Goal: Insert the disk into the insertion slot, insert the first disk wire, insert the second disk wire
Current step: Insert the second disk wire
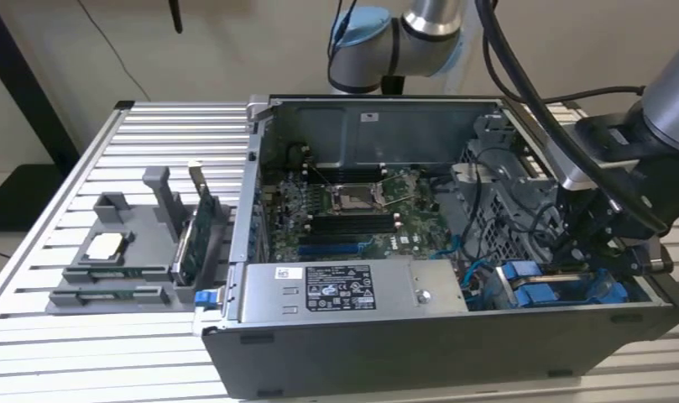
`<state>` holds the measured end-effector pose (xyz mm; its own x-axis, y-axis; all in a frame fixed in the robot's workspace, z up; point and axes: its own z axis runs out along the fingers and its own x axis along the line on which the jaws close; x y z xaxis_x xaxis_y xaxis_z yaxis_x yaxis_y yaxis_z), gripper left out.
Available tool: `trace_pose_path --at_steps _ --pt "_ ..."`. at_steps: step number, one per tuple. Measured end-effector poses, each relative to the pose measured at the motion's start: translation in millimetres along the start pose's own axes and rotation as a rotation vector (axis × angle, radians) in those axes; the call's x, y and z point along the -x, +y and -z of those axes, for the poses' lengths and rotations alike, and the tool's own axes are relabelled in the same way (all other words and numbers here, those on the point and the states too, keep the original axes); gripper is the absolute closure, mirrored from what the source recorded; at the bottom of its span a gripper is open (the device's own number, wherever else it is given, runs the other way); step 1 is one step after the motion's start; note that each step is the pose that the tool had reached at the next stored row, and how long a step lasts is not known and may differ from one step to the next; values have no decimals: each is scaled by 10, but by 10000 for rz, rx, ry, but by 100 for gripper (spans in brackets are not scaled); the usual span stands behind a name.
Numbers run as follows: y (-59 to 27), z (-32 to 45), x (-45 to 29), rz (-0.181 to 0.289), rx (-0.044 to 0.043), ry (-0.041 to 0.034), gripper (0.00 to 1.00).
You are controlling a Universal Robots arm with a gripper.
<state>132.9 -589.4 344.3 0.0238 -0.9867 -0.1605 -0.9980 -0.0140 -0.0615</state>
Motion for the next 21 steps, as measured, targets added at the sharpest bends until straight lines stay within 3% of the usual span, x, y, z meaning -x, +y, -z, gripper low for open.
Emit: trace_pose_path --at_steps 21 --pt "-1 -27 -20 -165 -29 30 84"
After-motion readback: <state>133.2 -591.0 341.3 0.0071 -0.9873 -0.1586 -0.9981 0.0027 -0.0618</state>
